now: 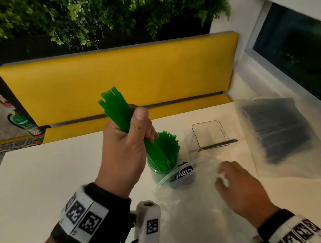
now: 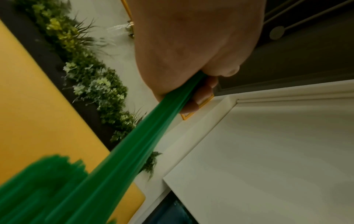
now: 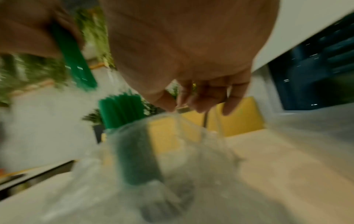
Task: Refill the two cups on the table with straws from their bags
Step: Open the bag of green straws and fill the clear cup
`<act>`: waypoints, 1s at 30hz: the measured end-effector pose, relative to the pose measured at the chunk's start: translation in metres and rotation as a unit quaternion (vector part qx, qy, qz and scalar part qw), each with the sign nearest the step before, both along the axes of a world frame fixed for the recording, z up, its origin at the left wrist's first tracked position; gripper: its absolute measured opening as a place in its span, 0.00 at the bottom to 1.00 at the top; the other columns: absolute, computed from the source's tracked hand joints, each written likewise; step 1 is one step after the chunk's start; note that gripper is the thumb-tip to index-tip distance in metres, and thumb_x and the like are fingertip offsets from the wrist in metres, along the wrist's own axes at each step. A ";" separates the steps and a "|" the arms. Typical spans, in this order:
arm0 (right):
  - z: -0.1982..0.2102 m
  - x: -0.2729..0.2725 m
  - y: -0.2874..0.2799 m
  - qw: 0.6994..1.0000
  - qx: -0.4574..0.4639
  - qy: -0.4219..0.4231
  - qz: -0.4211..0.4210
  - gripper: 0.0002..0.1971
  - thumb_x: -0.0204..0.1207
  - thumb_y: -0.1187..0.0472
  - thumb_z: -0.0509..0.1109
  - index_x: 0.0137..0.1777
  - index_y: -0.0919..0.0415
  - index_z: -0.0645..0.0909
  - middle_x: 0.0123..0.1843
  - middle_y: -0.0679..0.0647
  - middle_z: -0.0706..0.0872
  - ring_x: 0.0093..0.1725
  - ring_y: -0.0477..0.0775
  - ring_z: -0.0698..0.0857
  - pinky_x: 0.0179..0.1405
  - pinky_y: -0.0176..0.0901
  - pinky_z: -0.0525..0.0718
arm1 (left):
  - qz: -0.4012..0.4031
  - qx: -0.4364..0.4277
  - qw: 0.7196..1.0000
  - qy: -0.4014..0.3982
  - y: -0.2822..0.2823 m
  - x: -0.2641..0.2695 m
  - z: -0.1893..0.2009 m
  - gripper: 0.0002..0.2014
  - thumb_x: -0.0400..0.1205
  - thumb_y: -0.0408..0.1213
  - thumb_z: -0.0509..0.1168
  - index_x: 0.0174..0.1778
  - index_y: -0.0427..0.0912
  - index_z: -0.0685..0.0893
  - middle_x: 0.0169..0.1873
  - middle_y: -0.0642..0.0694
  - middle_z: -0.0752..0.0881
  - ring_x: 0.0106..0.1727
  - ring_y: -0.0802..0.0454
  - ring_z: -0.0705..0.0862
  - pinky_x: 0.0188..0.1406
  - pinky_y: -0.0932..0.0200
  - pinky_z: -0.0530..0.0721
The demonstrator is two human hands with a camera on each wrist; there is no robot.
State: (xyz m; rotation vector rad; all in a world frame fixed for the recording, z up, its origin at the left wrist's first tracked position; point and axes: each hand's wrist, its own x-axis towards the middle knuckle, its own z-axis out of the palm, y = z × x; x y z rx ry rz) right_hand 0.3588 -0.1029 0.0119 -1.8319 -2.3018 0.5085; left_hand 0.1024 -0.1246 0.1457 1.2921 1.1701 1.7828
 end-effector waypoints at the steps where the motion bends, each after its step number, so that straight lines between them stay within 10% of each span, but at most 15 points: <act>1: 0.005 -0.017 0.000 0.998 0.021 0.033 0.058 0.15 0.77 0.51 0.66 0.63 0.46 0.77 0.58 0.49 0.82 0.54 0.51 0.85 0.49 0.45 0.85 | 0.005 -0.015 1.000 -0.016 0.004 0.004 -0.006 0.20 0.84 0.58 0.62 0.34 0.47 0.75 0.27 0.48 0.73 0.29 0.47 0.74 0.35 0.48 0.80; 5: -0.003 -0.074 0.012 0.987 0.040 0.003 0.157 0.18 0.82 0.46 0.60 0.70 0.44 0.78 0.62 0.49 0.79 0.54 0.52 0.84 0.48 0.46 0.87 | 0.030 -0.094 0.994 -0.053 0.024 0.013 -0.034 0.20 0.84 0.54 0.62 0.35 0.43 0.74 0.27 0.46 0.74 0.30 0.47 0.75 0.37 0.46 0.78; 16: -0.031 -0.089 0.027 0.985 0.094 0.056 0.131 0.09 0.80 0.48 0.68 0.49 0.48 0.89 0.50 0.45 0.87 0.39 0.52 0.87 0.38 0.47 0.86 | 0.149 -0.074 0.986 -0.027 0.053 0.007 -0.070 0.20 0.84 0.54 0.63 0.35 0.42 0.75 0.23 0.55 0.75 0.29 0.50 0.77 0.38 0.43 0.83; 20: -0.031 -0.088 0.026 0.986 0.085 0.058 0.133 0.10 0.80 0.48 0.66 0.51 0.47 0.89 0.50 0.45 0.86 0.40 0.51 0.87 0.39 0.47 0.86 | 0.128 -0.071 0.987 0.063 0.050 0.011 -0.087 0.15 0.83 0.53 0.64 0.35 0.47 0.78 0.25 0.55 0.79 0.30 0.57 0.80 0.38 0.62 0.81; 22: -0.029 -0.088 0.026 0.986 0.088 0.051 0.132 0.11 0.81 0.48 0.64 0.51 0.45 0.88 0.49 0.45 0.86 0.39 0.51 0.86 0.39 0.47 0.85 | 0.108 -0.089 0.981 0.137 0.049 0.009 -0.099 0.16 0.79 0.58 0.65 0.38 0.48 0.81 0.30 0.54 0.83 0.35 0.61 0.83 0.41 0.67 0.81; 26: -0.023 -0.088 0.025 0.987 0.093 0.034 0.126 0.06 0.78 0.52 0.67 0.46 0.46 0.87 0.45 0.46 0.85 0.36 0.52 0.84 0.35 0.43 0.79 | 0.060 -0.140 0.959 0.239 0.042 0.001 -0.124 0.11 0.75 0.63 0.68 0.50 0.66 0.83 0.53 0.68 0.82 0.61 0.49 0.83 0.64 0.38 0.80; 30: -0.024 -0.090 0.026 0.987 0.097 0.028 0.124 0.07 0.79 0.52 0.66 0.44 0.47 0.86 0.43 0.47 0.85 0.36 0.52 0.84 0.35 0.44 0.79 | -0.005 -0.227 0.940 0.254 0.038 -0.010 -0.119 0.32 0.70 0.66 0.74 0.67 0.58 0.77 0.70 0.62 0.72 0.76 0.55 0.71 0.77 0.43 0.73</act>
